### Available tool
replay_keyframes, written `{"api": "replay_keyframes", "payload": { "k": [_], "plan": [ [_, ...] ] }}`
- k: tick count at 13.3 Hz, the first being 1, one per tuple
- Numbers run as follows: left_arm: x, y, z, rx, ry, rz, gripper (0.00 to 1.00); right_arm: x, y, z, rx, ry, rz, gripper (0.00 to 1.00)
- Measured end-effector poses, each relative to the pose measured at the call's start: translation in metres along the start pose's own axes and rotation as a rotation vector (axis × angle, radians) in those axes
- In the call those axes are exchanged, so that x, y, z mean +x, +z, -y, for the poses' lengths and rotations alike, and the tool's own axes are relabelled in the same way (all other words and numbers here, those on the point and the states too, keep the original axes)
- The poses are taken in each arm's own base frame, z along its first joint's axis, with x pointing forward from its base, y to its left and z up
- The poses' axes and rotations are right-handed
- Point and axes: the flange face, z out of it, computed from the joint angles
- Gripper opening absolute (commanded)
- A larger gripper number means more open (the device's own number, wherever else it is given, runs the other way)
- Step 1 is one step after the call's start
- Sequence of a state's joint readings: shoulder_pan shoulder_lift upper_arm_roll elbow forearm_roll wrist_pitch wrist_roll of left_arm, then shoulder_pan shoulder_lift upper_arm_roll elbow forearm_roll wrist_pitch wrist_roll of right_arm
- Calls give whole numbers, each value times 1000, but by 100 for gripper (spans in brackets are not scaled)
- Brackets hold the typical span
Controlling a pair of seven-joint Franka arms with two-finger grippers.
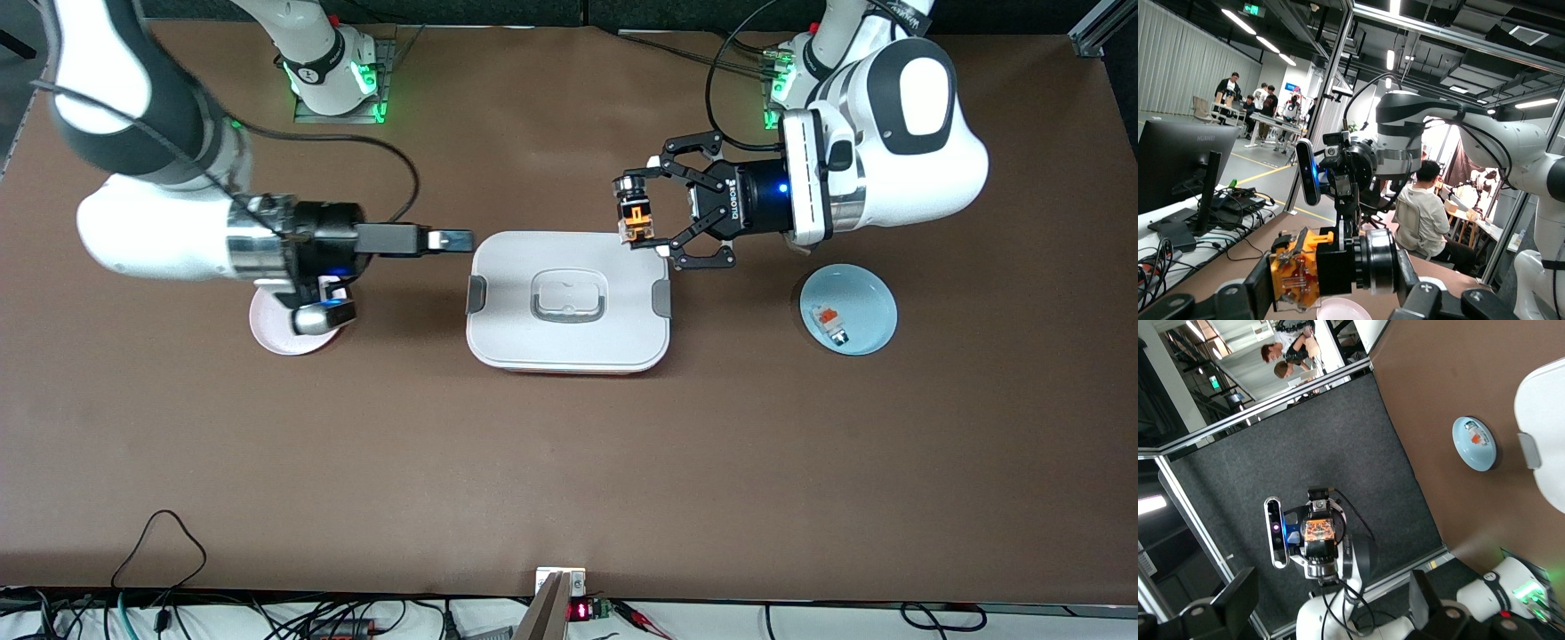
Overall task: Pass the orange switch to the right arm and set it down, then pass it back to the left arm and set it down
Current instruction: 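Close the right gripper on the switch held by the left gripper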
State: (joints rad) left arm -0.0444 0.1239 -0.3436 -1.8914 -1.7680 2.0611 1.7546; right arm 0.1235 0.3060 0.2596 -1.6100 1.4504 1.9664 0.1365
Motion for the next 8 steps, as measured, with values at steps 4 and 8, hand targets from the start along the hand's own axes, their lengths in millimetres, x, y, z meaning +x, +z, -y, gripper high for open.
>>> {"api": "replay_keyframes", "payload": {
  "k": [4, 8],
  "plan": [
    [-5, 7, 0, -10, 3, -39, 0, -23, 52, 8, 8, 44, -54, 100],
    [-4, 10, -2, -18, 6, -41, 0, -32, 89, 7, 7, 78, -79, 100]
  ]
}}
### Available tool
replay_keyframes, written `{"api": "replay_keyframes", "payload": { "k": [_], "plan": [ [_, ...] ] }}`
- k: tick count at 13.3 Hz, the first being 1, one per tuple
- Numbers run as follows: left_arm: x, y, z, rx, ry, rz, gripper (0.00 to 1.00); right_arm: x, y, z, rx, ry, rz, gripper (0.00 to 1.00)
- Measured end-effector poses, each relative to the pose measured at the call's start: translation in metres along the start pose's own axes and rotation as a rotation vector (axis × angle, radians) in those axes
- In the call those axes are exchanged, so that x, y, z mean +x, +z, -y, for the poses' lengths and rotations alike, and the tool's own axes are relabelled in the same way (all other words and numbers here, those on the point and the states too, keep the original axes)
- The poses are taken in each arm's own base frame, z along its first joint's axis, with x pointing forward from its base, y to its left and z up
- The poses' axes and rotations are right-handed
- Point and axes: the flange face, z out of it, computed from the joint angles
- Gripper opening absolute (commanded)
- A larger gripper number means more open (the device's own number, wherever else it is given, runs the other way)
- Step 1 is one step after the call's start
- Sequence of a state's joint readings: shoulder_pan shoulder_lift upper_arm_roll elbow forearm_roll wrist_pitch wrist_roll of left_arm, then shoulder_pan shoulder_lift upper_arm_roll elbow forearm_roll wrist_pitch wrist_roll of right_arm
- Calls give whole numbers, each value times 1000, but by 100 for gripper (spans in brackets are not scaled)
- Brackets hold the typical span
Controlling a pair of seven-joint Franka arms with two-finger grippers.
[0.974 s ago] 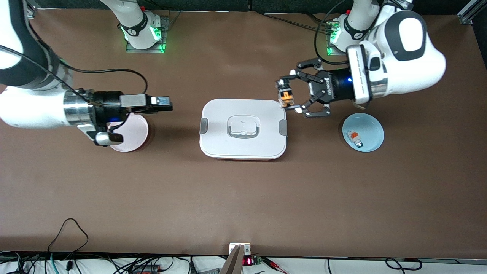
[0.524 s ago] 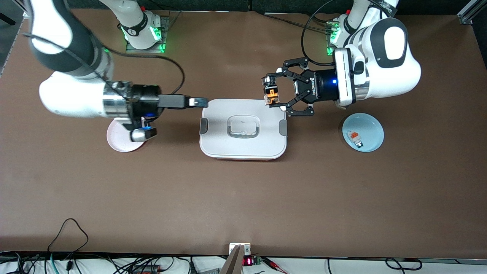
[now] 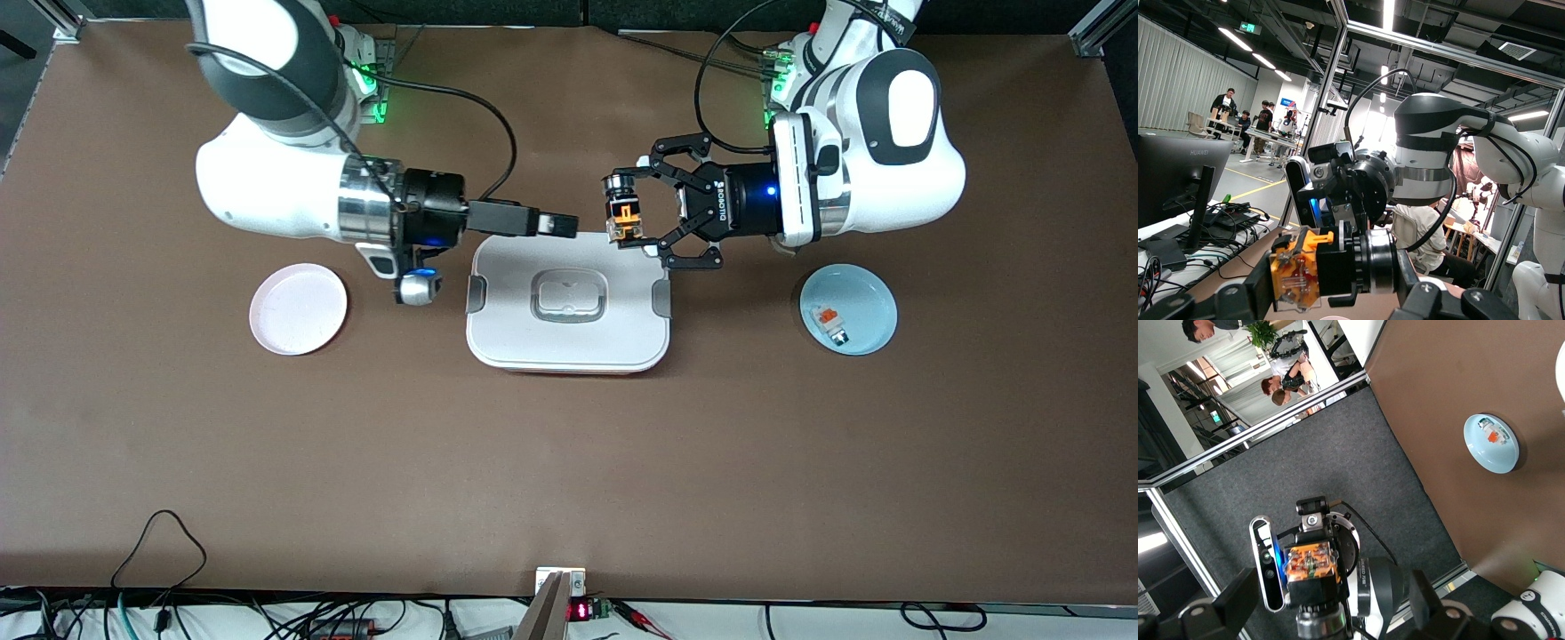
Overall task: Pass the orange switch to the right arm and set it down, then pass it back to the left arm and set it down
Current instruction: 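Close the right gripper on the switch held by the left gripper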
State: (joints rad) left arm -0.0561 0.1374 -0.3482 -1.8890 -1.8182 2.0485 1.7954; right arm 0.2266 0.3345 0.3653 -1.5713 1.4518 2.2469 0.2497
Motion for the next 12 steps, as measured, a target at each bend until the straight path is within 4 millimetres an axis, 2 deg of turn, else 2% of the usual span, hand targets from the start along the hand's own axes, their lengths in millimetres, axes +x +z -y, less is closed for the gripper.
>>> {"api": "replay_keyframes", "payload": {
  "k": [3, 5, 9, 12],
  "plan": [
    [0, 0, 0, -1, 1, 0, 0, -13, 10, 16, 19, 23, 2, 100],
    [0, 0, 0, -1, 1, 0, 0, -17, 14, 19, 22, 24, 5, 100],
    [0, 0, 0, -1, 1, 0, 0, -20, 33, 9, 13, 33, -8, 100],
    [0, 0, 0, -1, 1, -1, 0, -15, 38, 5, 11, 43, -9, 100]
  ]
}}
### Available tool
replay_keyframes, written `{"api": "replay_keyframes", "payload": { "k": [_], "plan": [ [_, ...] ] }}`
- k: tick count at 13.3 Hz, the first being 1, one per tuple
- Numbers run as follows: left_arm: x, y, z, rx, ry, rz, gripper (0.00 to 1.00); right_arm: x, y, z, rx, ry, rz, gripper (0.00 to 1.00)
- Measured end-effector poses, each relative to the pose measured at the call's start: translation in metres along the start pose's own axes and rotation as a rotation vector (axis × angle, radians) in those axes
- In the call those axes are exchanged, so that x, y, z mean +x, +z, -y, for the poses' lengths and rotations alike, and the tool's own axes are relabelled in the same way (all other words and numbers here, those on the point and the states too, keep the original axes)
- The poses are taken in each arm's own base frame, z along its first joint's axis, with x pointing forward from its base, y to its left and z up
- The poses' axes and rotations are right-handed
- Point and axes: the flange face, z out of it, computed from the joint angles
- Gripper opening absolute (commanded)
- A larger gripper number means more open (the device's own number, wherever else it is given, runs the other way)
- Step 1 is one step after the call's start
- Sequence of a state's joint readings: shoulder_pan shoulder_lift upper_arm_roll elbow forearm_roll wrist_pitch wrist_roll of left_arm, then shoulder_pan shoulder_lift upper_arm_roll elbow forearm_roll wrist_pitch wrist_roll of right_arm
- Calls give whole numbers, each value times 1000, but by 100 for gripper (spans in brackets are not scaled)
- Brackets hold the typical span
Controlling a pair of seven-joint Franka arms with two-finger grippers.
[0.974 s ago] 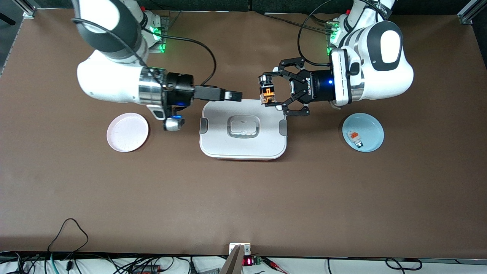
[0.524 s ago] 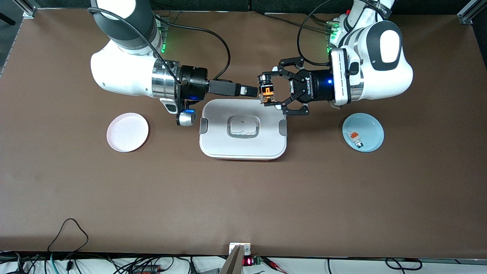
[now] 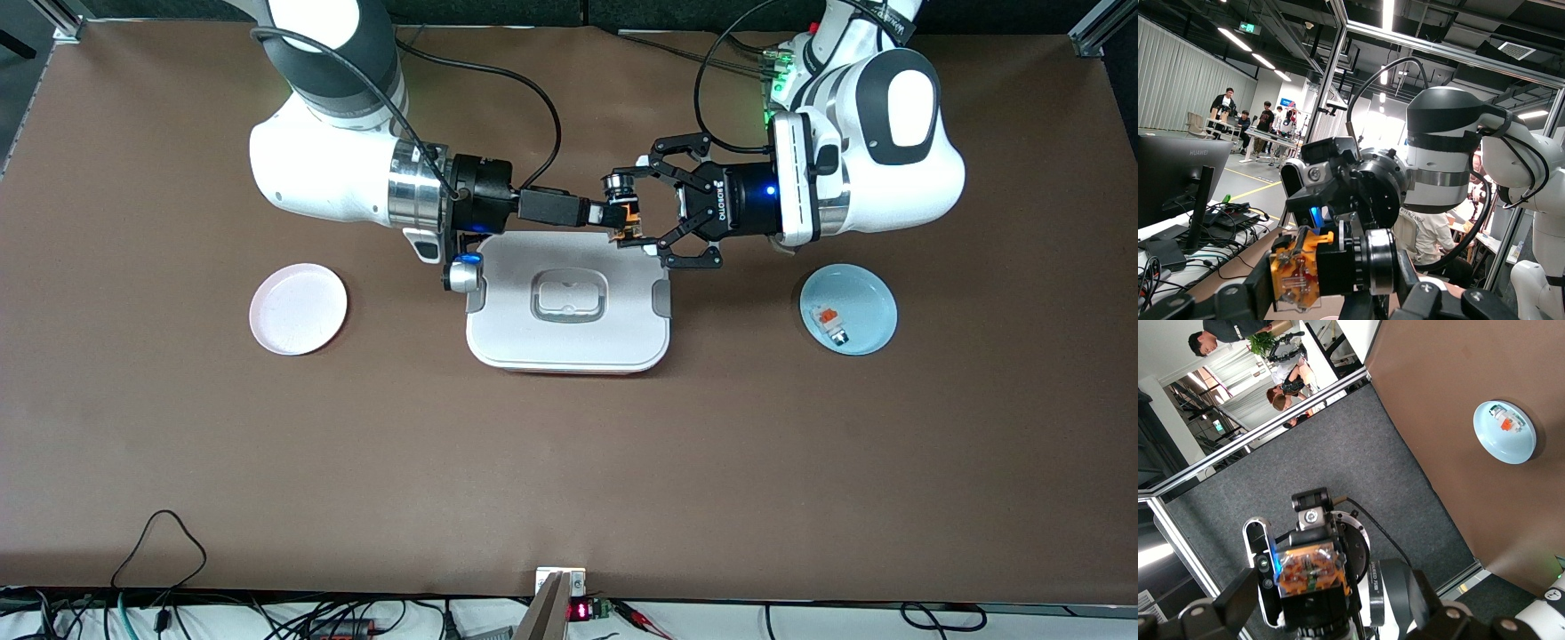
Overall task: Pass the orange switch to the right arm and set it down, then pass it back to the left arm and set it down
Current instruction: 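Close the right gripper on the switch held by the left gripper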
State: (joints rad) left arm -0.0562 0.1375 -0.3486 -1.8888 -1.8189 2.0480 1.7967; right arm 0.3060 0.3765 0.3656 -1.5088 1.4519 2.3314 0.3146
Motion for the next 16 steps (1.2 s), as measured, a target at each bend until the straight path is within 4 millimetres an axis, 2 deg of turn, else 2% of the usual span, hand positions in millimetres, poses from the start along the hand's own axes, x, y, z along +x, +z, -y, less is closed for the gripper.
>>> {"api": "replay_keyframes", "payload": {
  "k": [4, 6, 7, 10, 11, 12, 15, 16],
  "plan": [
    [1, 1, -1, 0, -6, -11, 0, 0, 0, 2, 3, -1, 0, 99],
    [1, 1, -1, -1, -5, -11, 0, -2, 2, 2, 2, -1, 4, 96],
    [1, 1, -1, -1, -5, -11, 0, -5, 5, 2, 1, 0, 9, 90],
    [1, 1, -1, -1, -5, -11, 0, -14, 10, 8, 7, 6, 22, 58],
    [1, 2, -1, -2, -5, -11, 0, -14, 10, 9, 8, 6, 22, 51],
    [1, 2, -1, -3, -5, -11, 0, -14, 9, 10, 10, 5, 19, 47],
    [1, 3, -2, -4, -5, -11, 0, -10, 5, 11, 14, 6, 10, 45],
    [1, 3, -2, -4, -5, -11, 0, -10, 5, 11, 14, 7, 10, 40]
  ]
}}
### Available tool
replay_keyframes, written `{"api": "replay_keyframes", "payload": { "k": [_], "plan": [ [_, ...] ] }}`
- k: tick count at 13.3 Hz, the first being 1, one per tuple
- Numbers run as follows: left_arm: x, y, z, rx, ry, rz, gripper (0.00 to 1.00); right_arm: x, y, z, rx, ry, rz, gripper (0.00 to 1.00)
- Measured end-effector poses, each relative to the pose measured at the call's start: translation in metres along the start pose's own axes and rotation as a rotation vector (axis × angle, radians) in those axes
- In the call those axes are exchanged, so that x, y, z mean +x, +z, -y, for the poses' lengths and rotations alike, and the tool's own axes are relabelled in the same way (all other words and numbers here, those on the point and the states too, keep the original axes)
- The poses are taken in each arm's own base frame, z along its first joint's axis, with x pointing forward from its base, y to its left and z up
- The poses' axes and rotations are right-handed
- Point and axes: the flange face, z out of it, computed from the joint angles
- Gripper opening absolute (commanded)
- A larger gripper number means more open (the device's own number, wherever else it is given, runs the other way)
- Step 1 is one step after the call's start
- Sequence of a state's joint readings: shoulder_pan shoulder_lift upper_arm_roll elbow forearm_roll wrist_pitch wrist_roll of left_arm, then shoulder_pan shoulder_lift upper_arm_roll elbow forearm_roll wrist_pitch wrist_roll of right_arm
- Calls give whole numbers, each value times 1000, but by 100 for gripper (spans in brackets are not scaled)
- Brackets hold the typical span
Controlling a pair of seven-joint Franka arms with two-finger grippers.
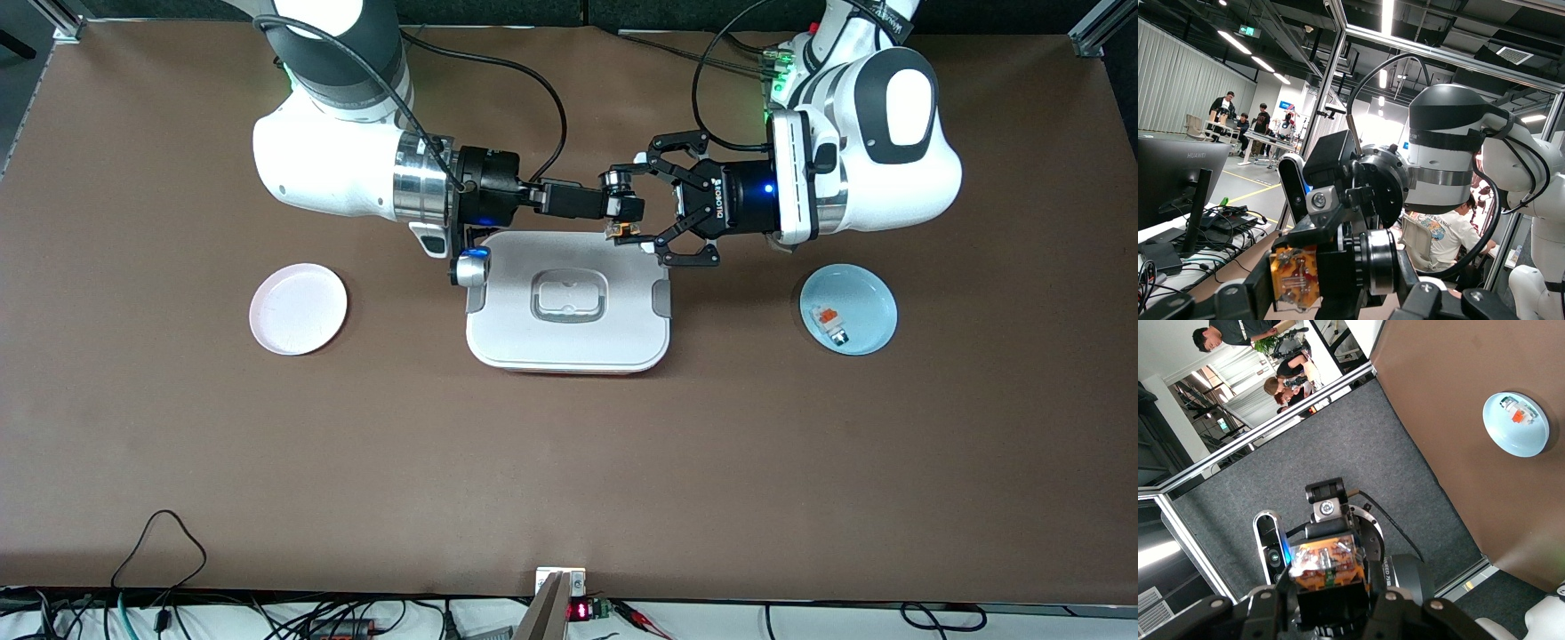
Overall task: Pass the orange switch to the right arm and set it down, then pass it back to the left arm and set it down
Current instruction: 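Close the right gripper on the switch held by the left gripper, then open the left gripper and withdraw while the right gripper pulls the switch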
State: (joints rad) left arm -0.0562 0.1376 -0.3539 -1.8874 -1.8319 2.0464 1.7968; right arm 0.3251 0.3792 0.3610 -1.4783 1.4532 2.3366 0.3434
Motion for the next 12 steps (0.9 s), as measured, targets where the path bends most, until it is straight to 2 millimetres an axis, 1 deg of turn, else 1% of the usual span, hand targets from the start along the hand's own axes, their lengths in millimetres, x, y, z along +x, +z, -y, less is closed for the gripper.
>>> {"api": "replay_keyframes", "payload": {
  "k": [2, 4, 5, 6, 7, 8, 9, 12],
  "plan": [
    [0, 0, 0, 1, 0, -1, 0, 0, 0, 0, 0, 0, 0, 27],
    [0, 0, 0, 1, -4, -4, 1, 0, 0, 0, 0, -6, 0, 24],
    [0, 0, 0, 1, -4, -4, 8, 0, 0, 0, 0, -6, 0, 24],
    [0, 0, 0, 1, -4, -4, 12, 0, 0, 0, 0, -6, 0, 24],
    [0, 0, 0, 1, -4, -5, 18, 0, 0, 0, 0, -6, 0, 24],
    [0, 0, 0, 1, -5, -5, 53, 0, 0, 0, 0, -7, 0, 24],
    [0, 0, 0, 1, -5, -5, 97, 0, 0, 0, 0, -8, 0, 24],
    [1, 1, -1, -5, -25, -6, 99, 3, -3, 1, 2, -19, -7, 24]
  ]
}}
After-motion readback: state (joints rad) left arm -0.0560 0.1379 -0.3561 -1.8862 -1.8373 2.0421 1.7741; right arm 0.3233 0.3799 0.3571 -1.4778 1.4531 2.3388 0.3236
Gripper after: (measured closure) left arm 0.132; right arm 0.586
